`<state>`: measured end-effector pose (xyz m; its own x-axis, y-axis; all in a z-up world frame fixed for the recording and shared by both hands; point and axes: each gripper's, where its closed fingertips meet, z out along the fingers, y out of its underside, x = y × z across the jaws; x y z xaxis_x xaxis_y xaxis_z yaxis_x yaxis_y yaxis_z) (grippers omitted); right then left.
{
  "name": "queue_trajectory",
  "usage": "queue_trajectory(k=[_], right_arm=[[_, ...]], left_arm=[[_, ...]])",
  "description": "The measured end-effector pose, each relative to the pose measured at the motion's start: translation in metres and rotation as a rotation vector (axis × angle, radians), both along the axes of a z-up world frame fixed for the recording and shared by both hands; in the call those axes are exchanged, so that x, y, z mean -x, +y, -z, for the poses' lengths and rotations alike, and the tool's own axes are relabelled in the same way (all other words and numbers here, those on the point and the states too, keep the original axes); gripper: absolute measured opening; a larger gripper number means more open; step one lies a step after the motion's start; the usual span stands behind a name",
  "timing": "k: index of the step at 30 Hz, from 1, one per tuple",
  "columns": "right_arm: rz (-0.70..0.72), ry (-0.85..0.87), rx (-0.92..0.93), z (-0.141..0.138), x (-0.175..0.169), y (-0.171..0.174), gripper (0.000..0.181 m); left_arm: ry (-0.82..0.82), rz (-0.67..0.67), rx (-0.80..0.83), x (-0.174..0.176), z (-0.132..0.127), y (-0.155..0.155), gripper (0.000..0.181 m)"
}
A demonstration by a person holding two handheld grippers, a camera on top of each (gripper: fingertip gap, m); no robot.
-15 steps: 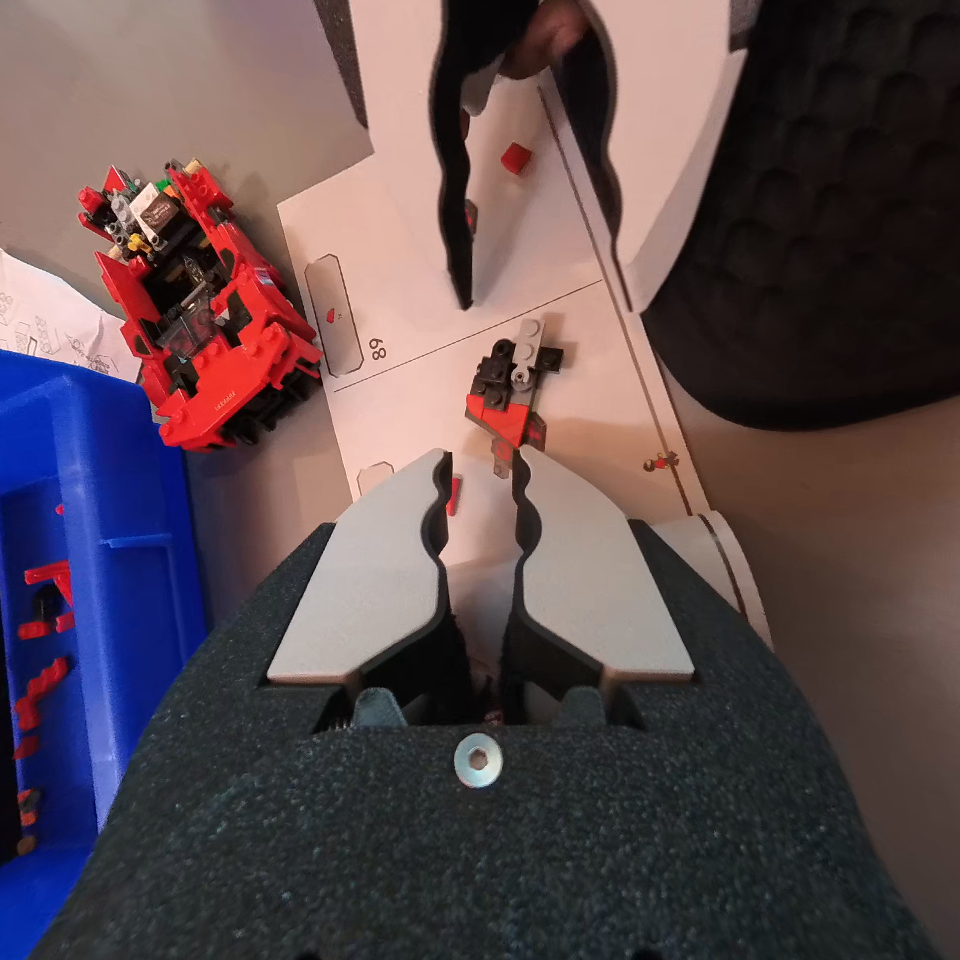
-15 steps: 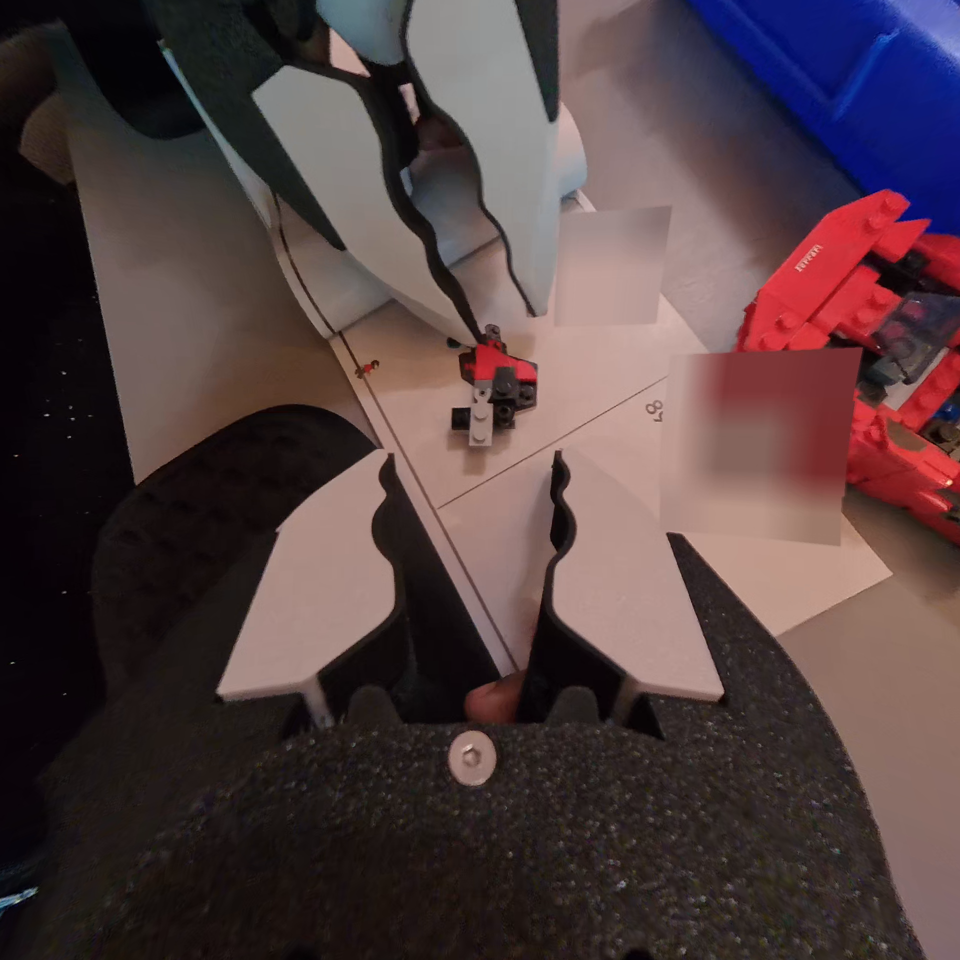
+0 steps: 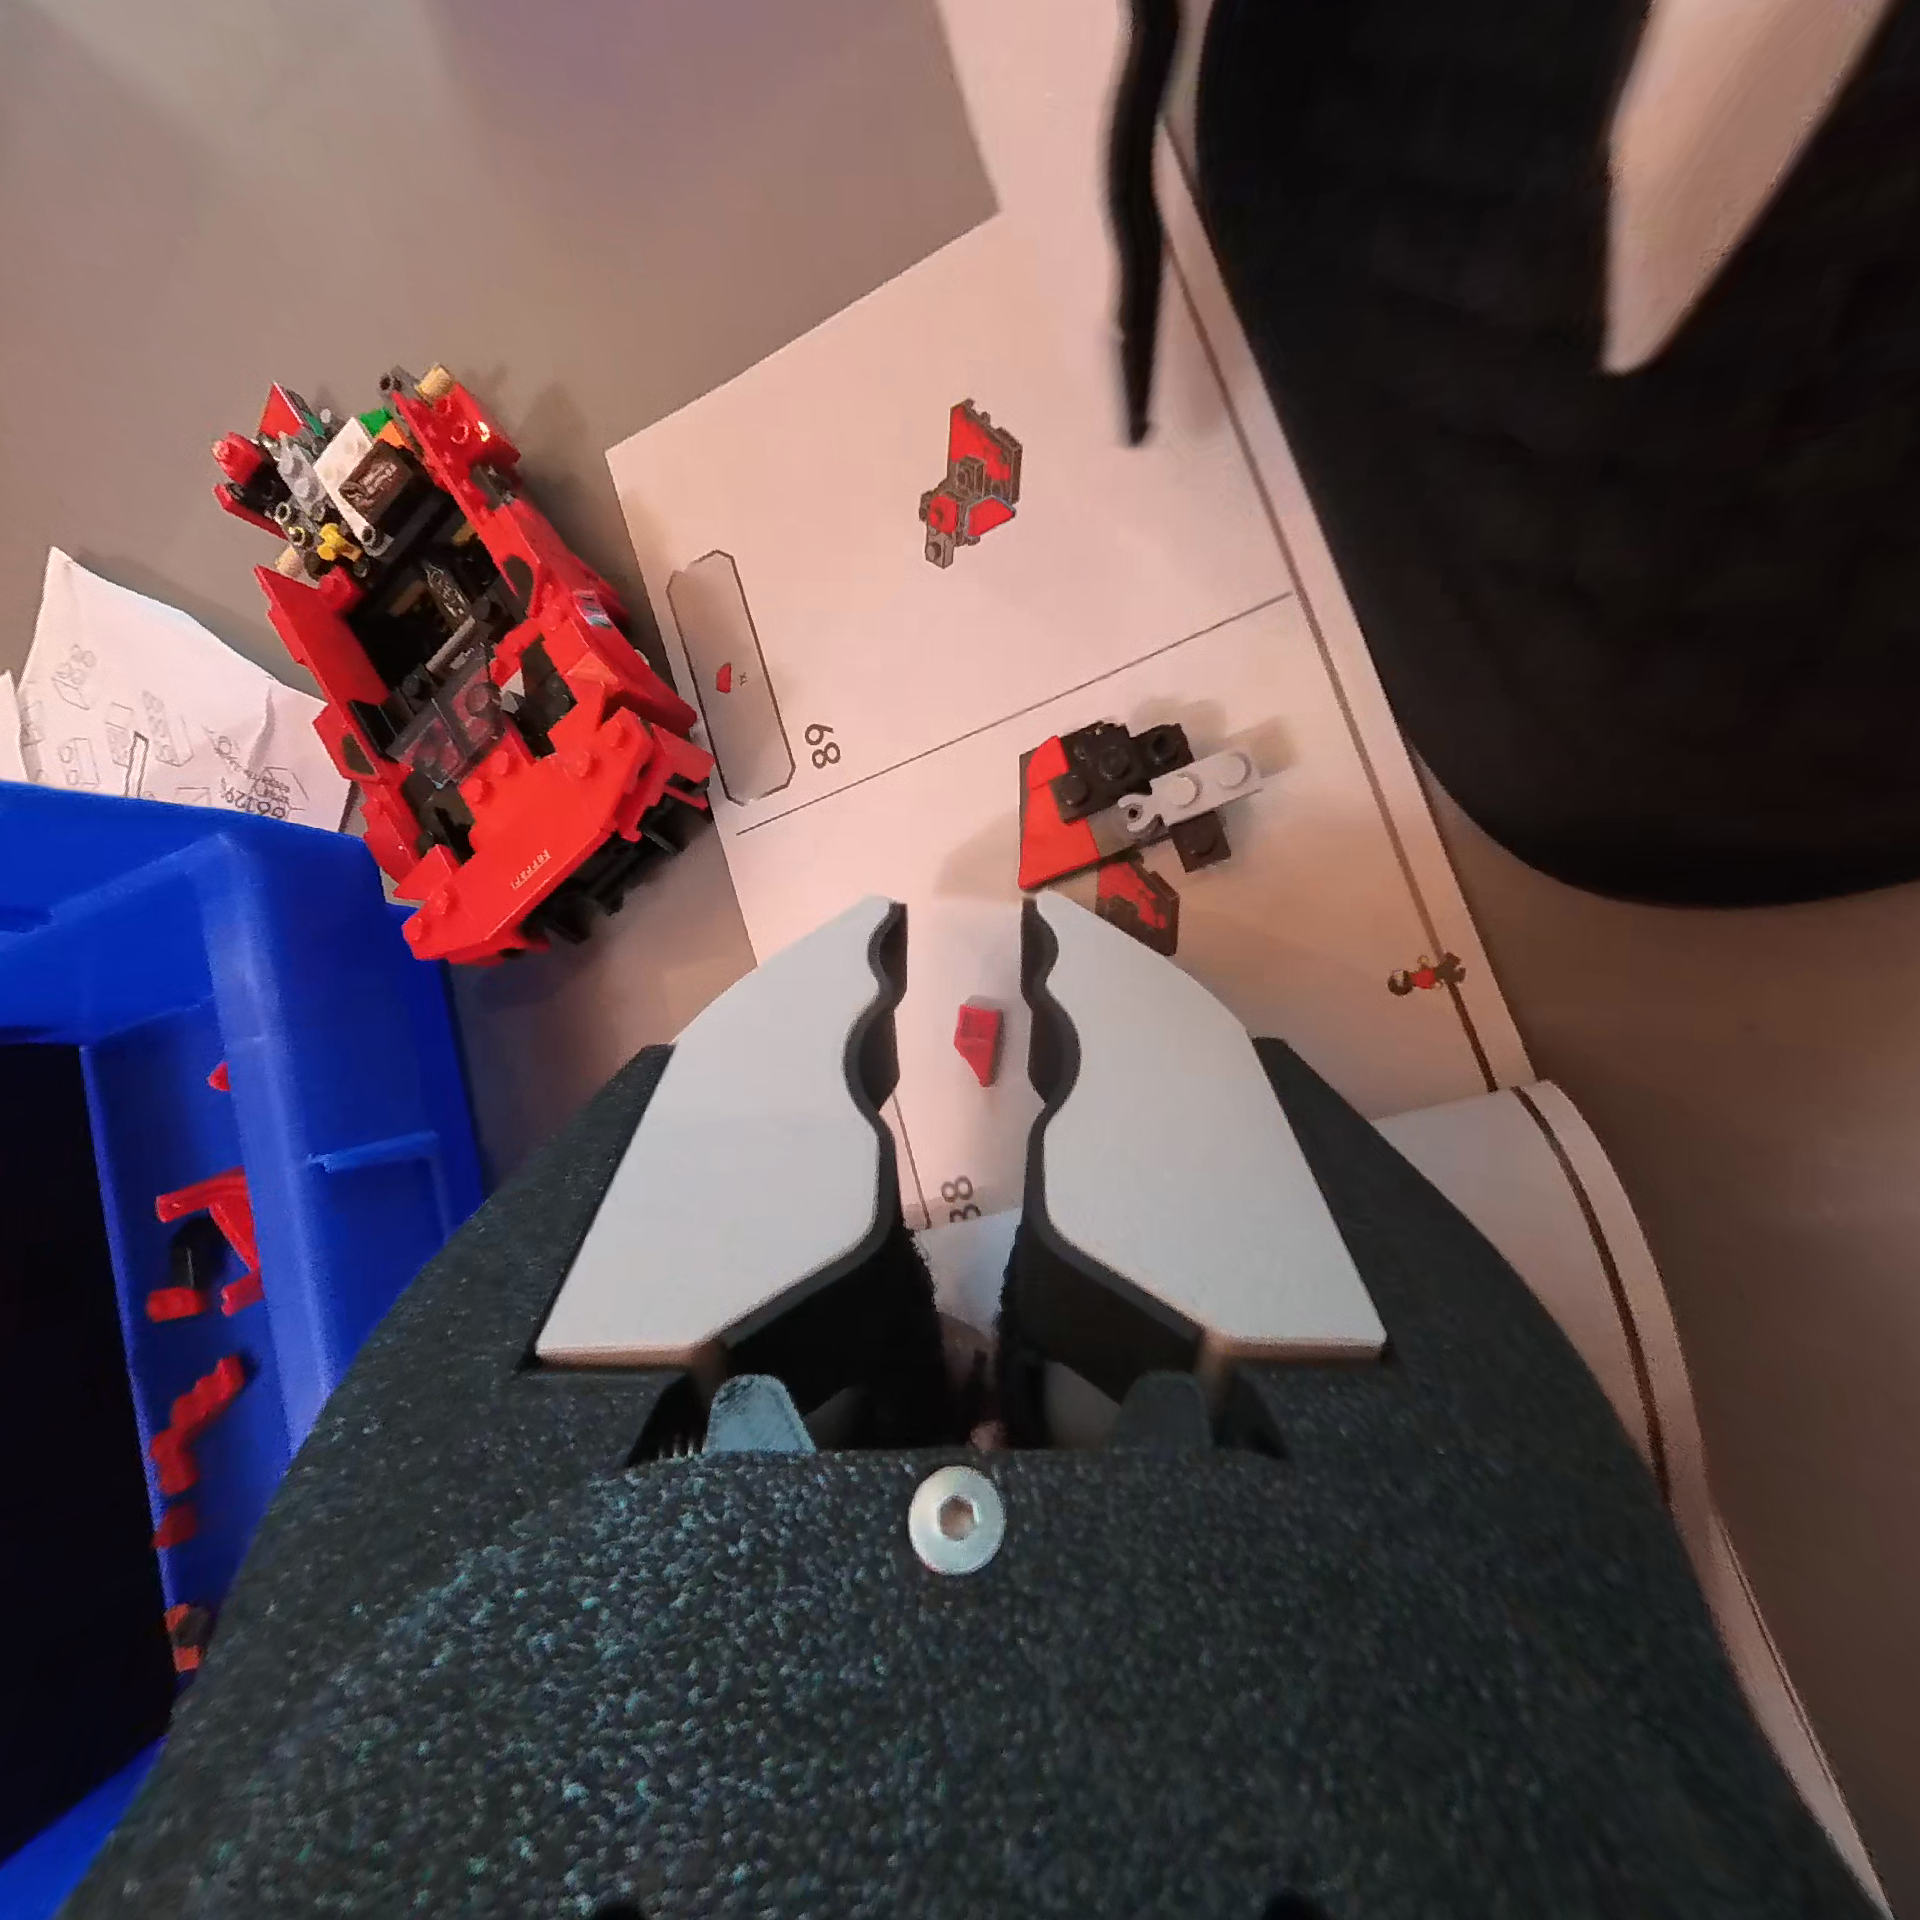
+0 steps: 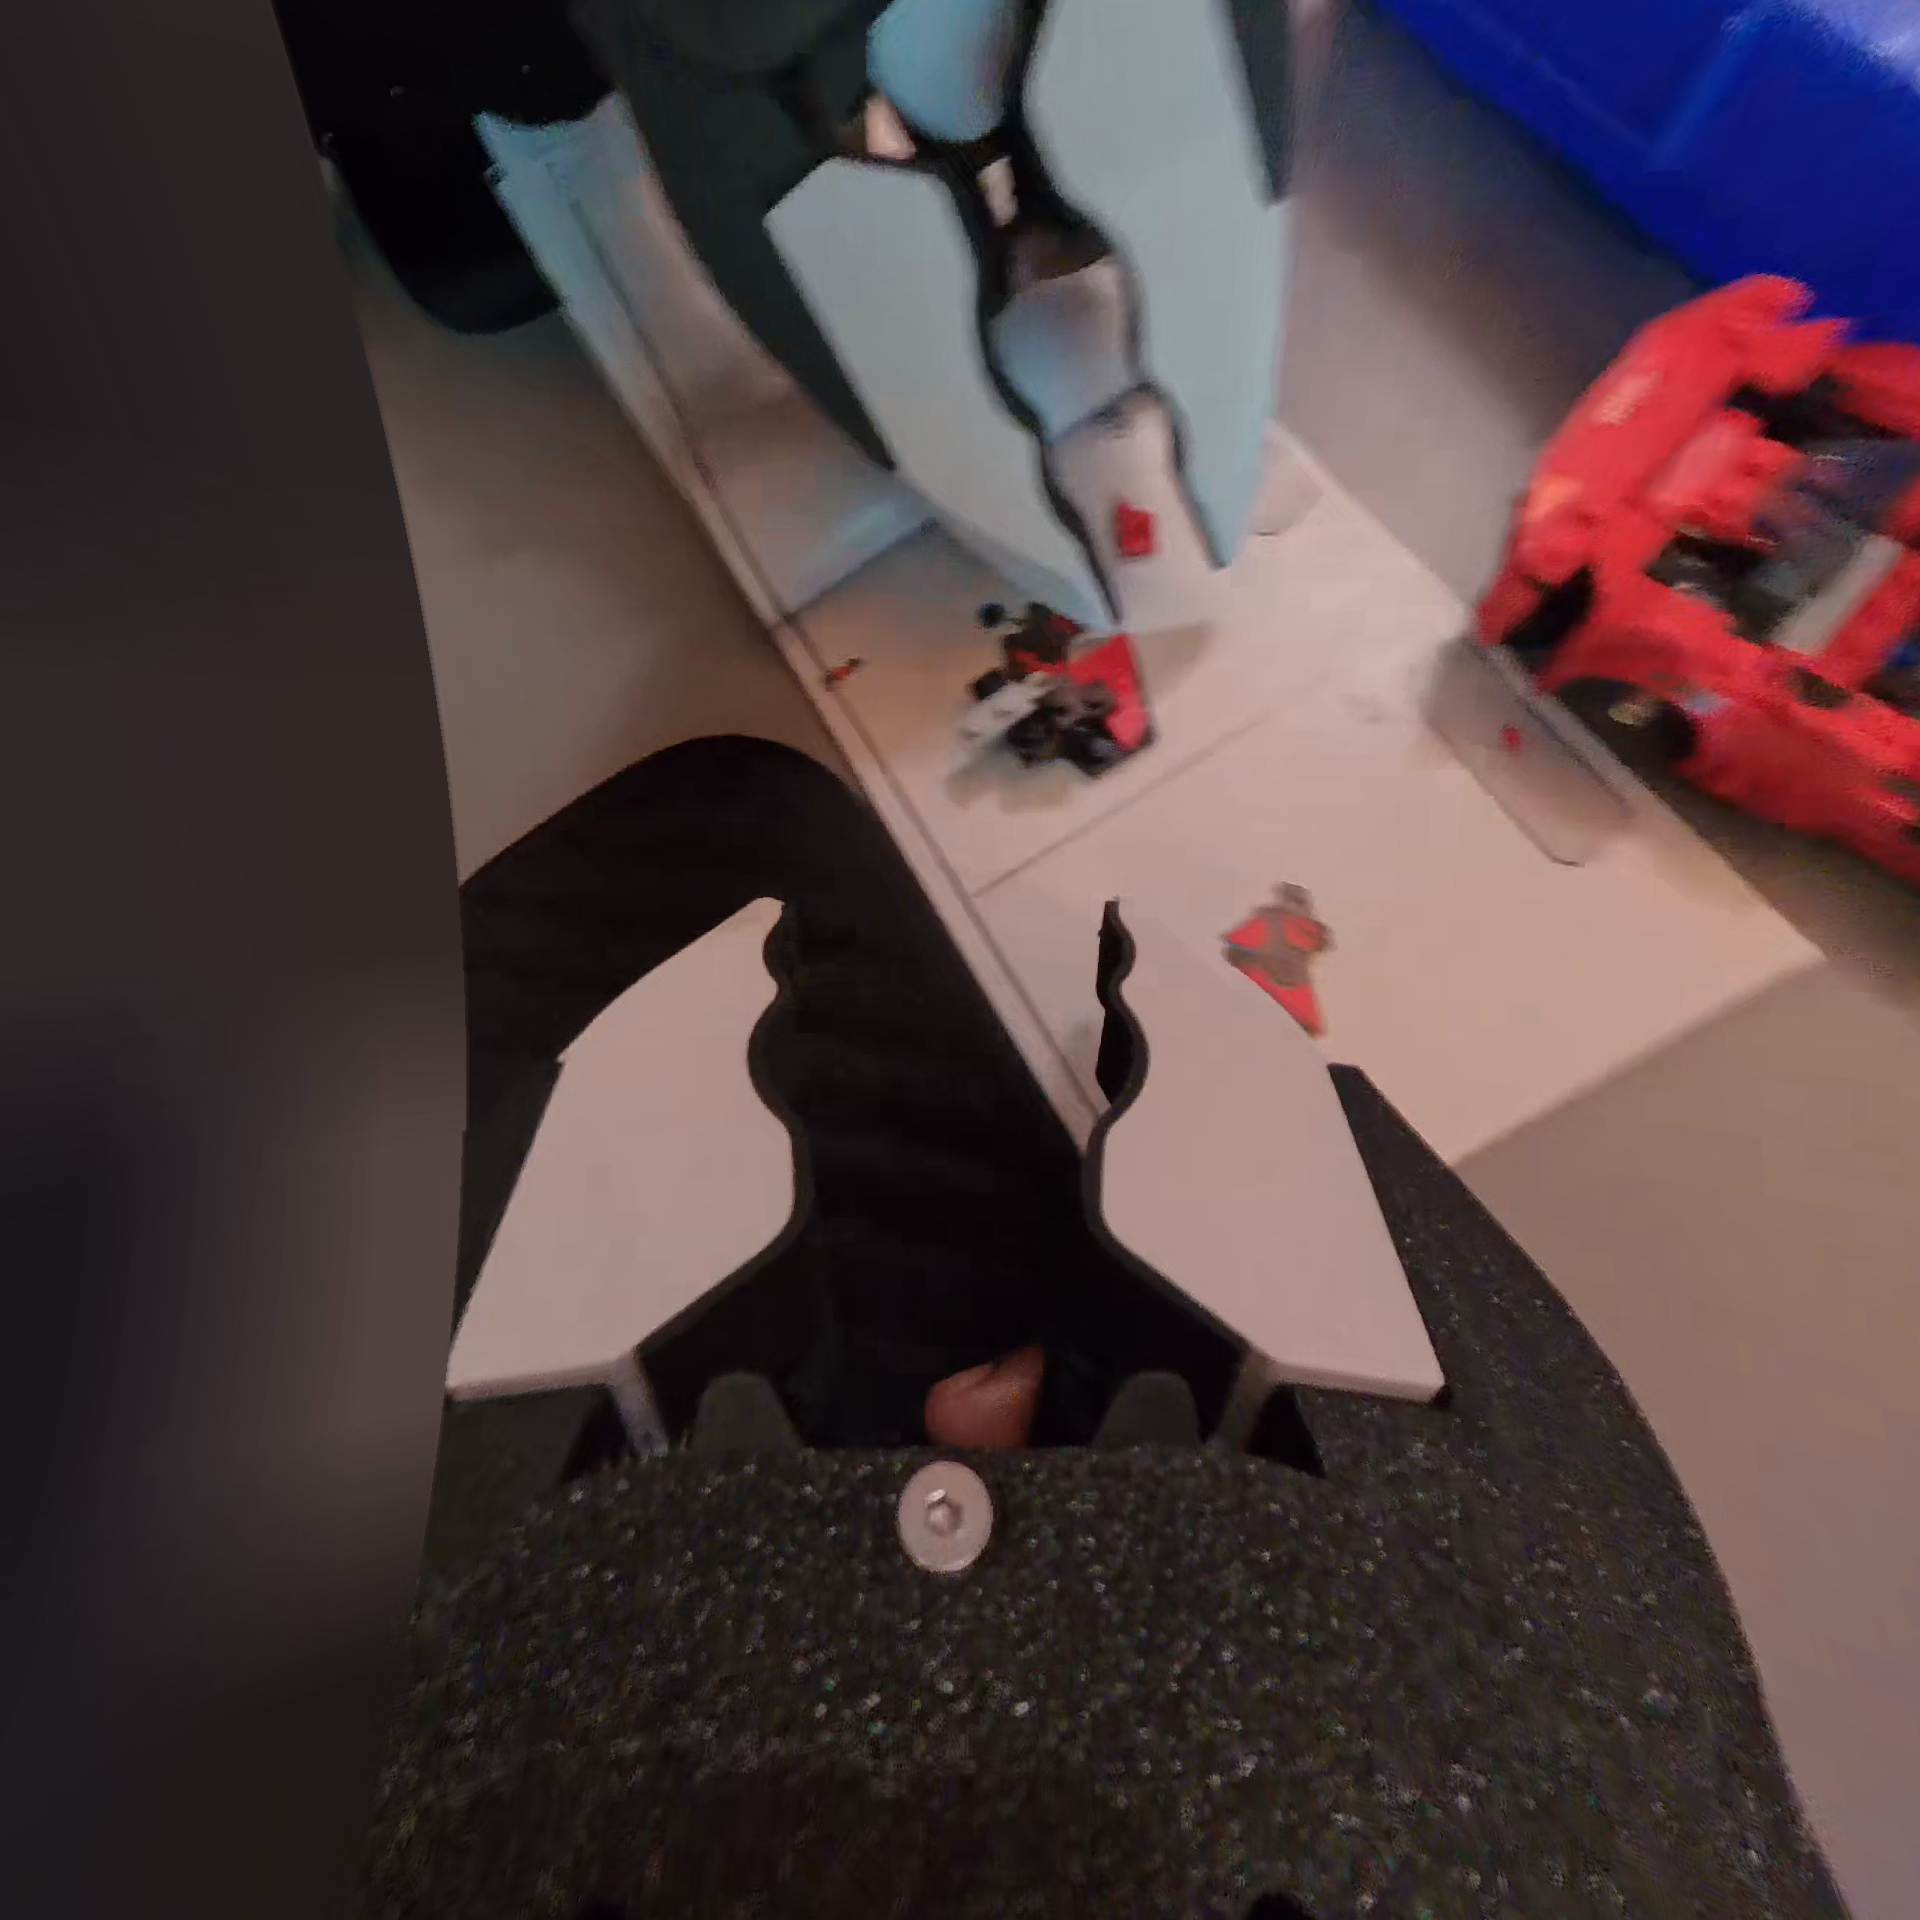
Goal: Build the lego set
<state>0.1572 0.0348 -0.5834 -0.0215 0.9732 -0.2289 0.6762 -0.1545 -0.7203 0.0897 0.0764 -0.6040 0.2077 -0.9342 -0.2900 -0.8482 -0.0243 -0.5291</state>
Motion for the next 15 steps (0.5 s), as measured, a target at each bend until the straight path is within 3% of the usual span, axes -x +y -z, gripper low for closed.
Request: queue_trajectory(k=[4, 9, 15], right_arm=[[0.010, -0.039, 0.020, 0.006, 0.005, 0.009, 0.061], [-0.096, -0.105, 0.049, 0.016, 0.009, -0.018, 0.062], [-0.080, -0.036, -0.038, 0.006, 0.011, 0.011, 0.074]], left_arm=[[0.008, 0.008, 0.004, -0.009, 0.003, 0.009, 0.020], [0.005, 0.077, -0.014, -0.028, 0.001, 0.020, 0.020], [0.004, 0.043, -0.033, -0.021, -0.016, 0.020, 0.021]])
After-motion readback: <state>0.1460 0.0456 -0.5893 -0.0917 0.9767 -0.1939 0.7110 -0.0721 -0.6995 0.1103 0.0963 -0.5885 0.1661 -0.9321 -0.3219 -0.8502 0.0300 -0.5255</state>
